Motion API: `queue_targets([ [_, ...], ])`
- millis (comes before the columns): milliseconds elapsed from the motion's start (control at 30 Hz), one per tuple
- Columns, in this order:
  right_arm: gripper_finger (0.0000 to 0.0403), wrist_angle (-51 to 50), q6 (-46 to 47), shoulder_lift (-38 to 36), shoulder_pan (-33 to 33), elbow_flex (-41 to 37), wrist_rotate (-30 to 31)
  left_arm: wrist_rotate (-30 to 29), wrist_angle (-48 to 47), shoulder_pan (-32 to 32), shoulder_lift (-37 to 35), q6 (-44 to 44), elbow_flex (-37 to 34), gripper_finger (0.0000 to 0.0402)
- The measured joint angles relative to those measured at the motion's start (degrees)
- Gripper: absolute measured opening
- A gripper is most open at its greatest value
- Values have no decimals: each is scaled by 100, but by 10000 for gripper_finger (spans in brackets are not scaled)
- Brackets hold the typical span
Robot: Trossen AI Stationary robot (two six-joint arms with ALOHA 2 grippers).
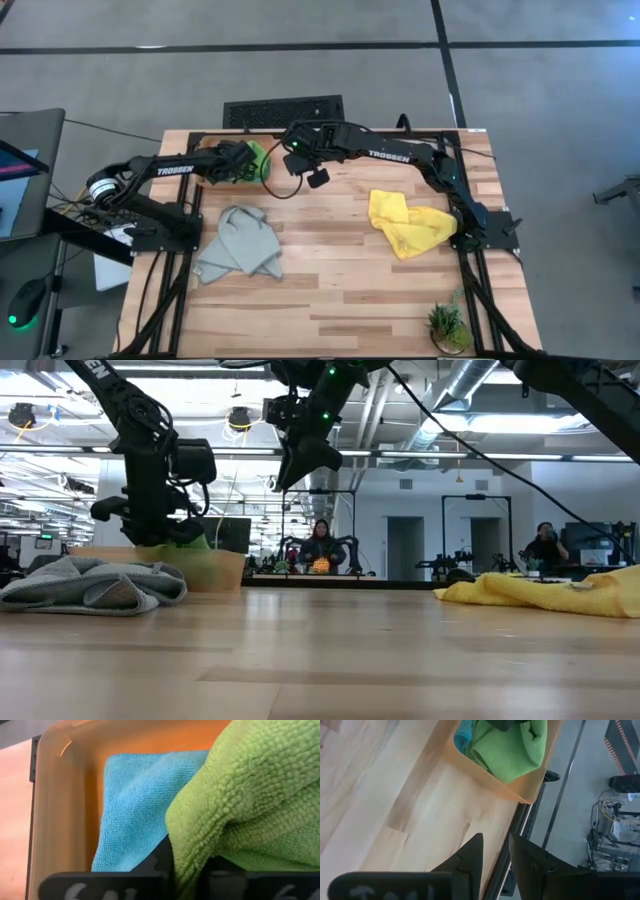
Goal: Fold microfiber towels
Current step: Put the green microfiber cloth into the orange bin
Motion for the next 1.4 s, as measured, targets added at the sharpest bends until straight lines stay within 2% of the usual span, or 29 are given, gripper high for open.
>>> queue_targets([
  [267, 118, 2, 12, 0, 63, 0, -2, -304, -215, 62, 0, 73, 0, 107],
  [433, 118, -14, 55, 2, 52, 4, 2, -487, -334, 65, -115, -64, 49, 134],
  [633, 118, -15, 55, 4, 55, 4, 0, -169, -684, 60, -583, 312, 349, 139],
  [867, 118, -40, 142, 7, 55, 4, -1, -159, -965, 60, -1187, 507, 483, 139],
  [1000, 118, -126, 142, 7, 54, 4, 0, 29, -749, 46, -1403, 737, 483, 139],
  [1200, 118, -131, 144, 7, 55, 4, 0, 722, 129, 39, -1182, 1571, 487, 139],
  [1400, 118, -136, 144, 7, 55, 4, 13, 868, 794, 39, -452, 1905, 487, 139],
])
